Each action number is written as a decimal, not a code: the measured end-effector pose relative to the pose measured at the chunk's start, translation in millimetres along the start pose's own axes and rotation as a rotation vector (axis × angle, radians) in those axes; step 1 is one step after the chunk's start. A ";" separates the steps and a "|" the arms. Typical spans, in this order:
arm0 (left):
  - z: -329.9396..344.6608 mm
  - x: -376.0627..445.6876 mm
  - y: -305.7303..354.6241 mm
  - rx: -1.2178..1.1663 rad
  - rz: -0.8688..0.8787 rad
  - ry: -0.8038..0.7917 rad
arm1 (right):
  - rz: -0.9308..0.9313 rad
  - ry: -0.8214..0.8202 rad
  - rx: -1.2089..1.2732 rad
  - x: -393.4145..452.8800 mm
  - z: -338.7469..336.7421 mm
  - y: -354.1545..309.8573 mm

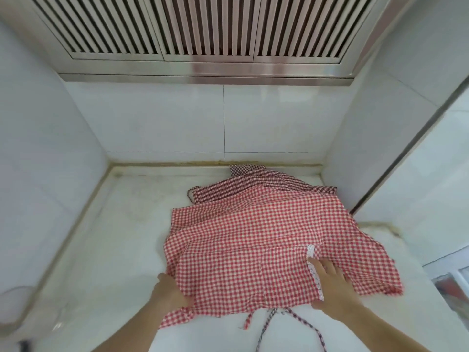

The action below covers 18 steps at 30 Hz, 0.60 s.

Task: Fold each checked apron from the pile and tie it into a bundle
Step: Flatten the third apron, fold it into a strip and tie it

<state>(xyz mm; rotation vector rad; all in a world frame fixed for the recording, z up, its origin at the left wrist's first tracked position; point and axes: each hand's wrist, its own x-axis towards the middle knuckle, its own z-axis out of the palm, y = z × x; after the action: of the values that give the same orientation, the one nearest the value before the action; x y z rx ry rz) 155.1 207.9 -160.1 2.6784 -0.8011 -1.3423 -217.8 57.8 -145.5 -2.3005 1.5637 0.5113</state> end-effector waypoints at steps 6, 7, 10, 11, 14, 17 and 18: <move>24.0 1.7 -12.9 0.153 0.031 0.055 | -0.112 0.028 -0.082 3.7 -8.7 6.4; 24.4 -3.7 -10.1 0.194 0.034 0.042 | -0.121 -0.056 -0.136 2.7 -13.5 5.8; 20.5 -22.9 -0.3 0.356 0.053 -0.068 | -0.099 -0.418 -0.348 0.1 -24.9 1.9; 17.7 -25.1 1.6 0.375 0.066 -0.103 | -0.088 -0.517 -0.396 -2.1 -27.7 -2.9; 5.4 -27.3 4.0 0.334 0.013 -0.220 | -0.026 -0.638 -0.292 -1.7 -38.6 -10.3; -10.0 -27.5 -0.6 0.012 -0.046 -0.170 | -0.066 -0.504 -0.123 4.0 -61.2 -31.3; -12.9 -26.4 -3.6 -0.148 -0.054 -0.117 | -0.117 -0.400 -0.082 7.0 -69.6 -39.2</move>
<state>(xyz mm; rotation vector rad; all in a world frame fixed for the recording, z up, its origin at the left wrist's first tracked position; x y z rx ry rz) 153.5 220.8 -133.6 2.5458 -0.6148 -1.5181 -170.7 35.0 -84.7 -2.1579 1.2295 0.9506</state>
